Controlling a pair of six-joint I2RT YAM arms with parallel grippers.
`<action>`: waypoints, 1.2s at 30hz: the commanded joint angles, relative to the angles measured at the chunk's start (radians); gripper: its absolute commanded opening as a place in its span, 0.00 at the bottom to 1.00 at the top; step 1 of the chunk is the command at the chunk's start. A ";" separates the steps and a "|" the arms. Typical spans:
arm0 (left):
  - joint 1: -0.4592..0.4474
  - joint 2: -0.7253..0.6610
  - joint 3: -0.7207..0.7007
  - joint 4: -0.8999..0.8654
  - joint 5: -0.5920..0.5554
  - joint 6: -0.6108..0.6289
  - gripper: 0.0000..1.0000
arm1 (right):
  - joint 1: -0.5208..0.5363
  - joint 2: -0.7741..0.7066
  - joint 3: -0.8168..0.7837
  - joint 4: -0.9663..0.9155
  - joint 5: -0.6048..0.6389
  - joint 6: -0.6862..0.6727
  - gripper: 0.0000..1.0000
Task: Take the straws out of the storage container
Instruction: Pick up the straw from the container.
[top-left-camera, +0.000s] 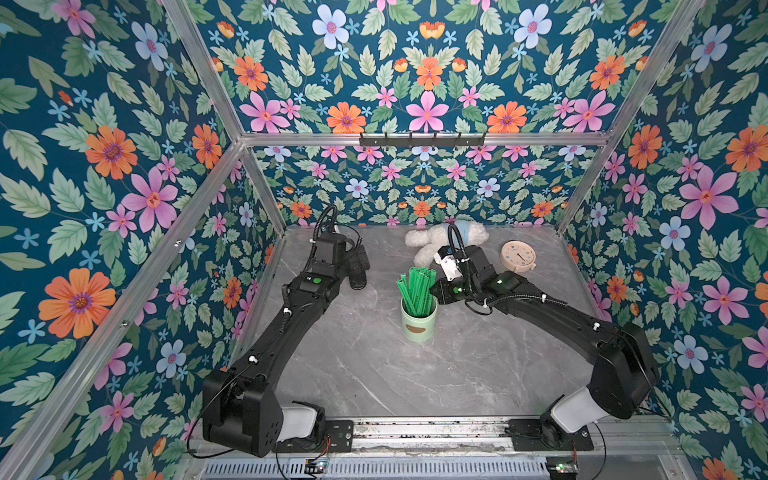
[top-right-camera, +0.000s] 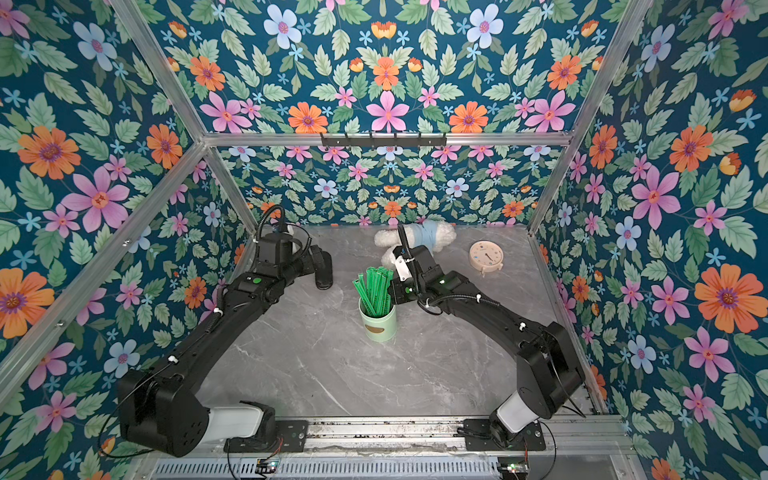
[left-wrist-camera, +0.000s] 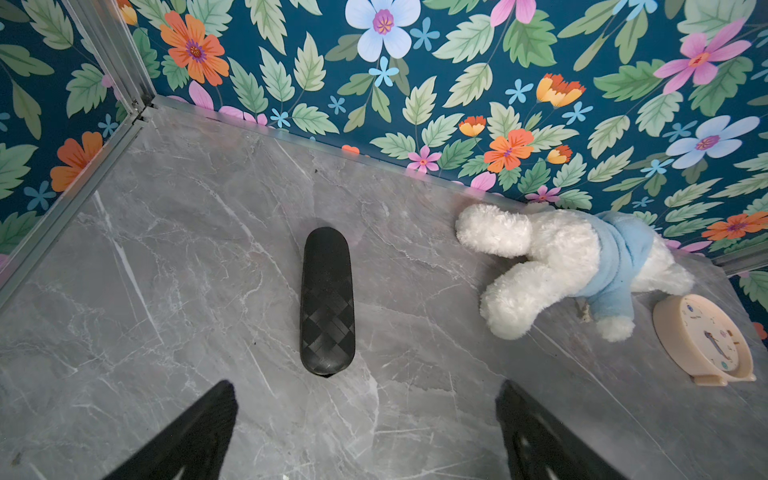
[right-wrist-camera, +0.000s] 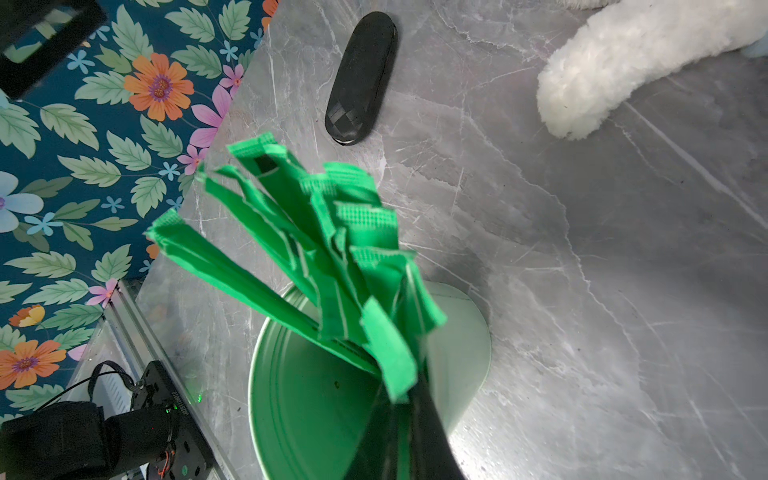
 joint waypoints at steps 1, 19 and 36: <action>0.002 -0.003 0.007 0.007 0.000 0.005 0.99 | 0.001 -0.028 0.004 -0.005 0.003 0.002 0.09; 0.001 -0.008 0.007 0.008 0.004 0.004 0.99 | 0.001 -0.129 0.013 -0.099 0.038 -0.037 0.07; 0.001 -0.017 0.008 0.007 0.000 0.005 0.99 | 0.001 -0.227 0.147 -0.228 0.043 -0.071 0.00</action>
